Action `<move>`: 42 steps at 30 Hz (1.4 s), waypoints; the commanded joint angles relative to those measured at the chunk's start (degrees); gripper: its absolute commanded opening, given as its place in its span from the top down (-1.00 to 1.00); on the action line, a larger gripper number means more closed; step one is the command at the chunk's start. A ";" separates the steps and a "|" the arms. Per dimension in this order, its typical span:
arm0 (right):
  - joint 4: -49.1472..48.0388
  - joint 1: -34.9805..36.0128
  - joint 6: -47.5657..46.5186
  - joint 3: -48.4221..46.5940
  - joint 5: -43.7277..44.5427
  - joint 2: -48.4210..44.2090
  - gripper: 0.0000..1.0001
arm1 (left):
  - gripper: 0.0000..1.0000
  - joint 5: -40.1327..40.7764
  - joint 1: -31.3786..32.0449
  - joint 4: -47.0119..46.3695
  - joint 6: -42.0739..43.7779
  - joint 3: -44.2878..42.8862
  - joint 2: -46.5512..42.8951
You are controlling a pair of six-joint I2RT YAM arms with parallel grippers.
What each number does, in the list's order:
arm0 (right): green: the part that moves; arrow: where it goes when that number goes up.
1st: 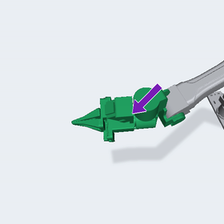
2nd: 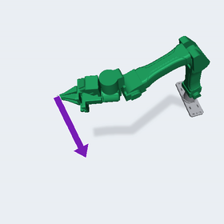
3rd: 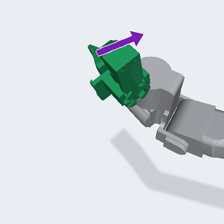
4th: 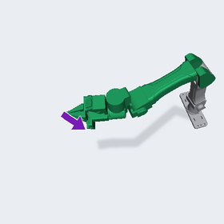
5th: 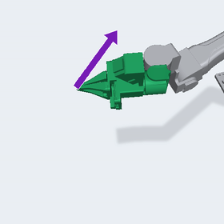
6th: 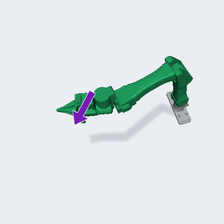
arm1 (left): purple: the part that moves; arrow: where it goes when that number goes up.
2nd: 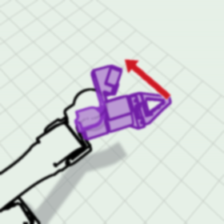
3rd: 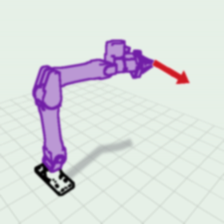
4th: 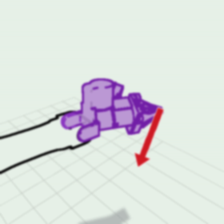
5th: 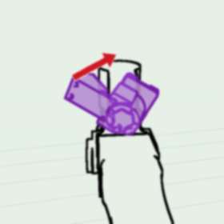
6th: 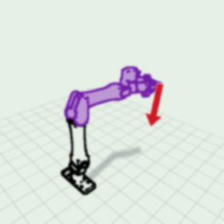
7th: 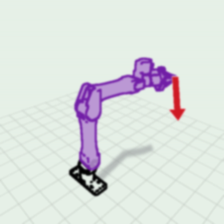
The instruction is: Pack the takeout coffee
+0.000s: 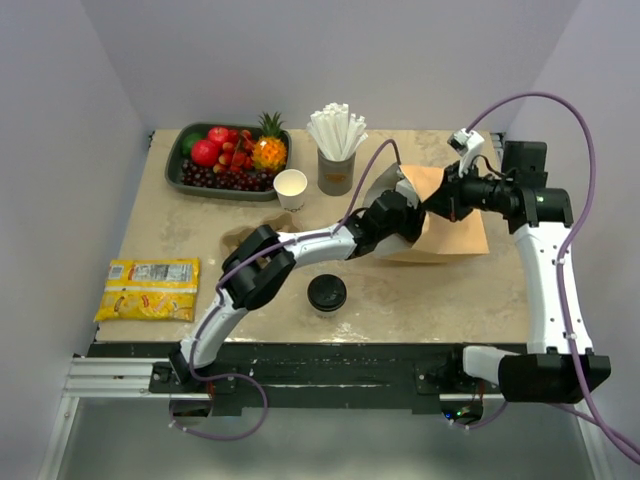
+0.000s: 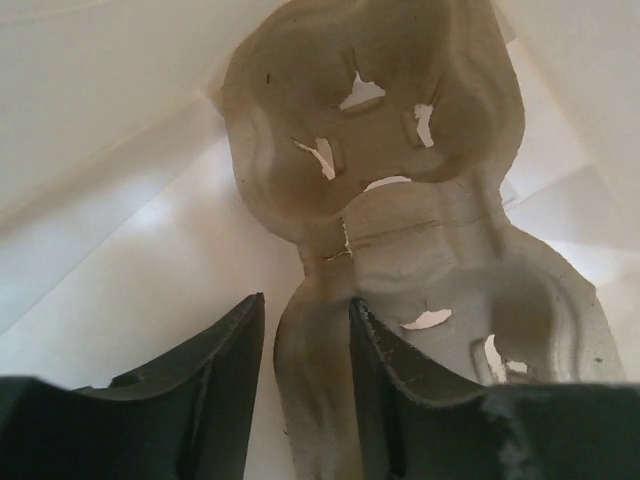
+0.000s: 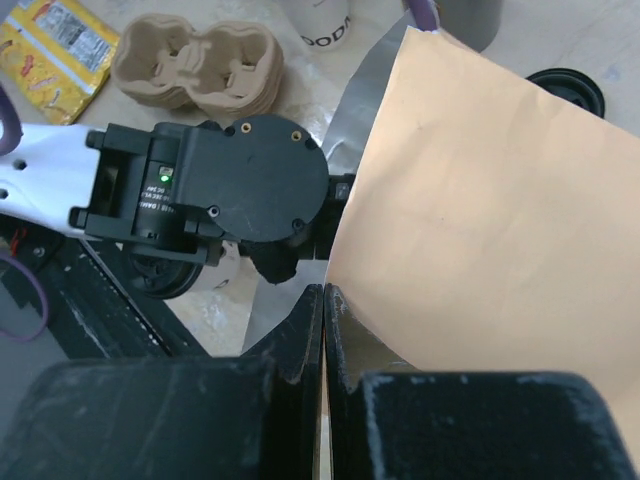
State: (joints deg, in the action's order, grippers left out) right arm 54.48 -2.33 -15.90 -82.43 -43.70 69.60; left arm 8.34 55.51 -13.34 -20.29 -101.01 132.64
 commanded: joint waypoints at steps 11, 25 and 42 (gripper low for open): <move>4.95 -6.72 -7.83 -6.87 10.35 1.68 1.00 | -0.15 -28.98 -0.58 -7.49 4.48 13.46 -14.24; -1.83 -6.81 -7.30 -0.01 15.66 -3.41 1.00 | -0.47 -40.93 3.73 -1.70 11.93 19.62 -23.73; -4.38 -6.81 -6.42 3.95 11.72 -4.39 1.00 | -0.41 -34.89 2.51 3.68 9.69 17.52 -24.18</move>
State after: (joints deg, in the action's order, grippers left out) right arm 50.76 -8.73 -21.71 -79.29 -31.66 65.60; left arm -30.28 59.48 -10.48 -5.43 -80.95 108.90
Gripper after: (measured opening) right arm 0.007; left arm 0.720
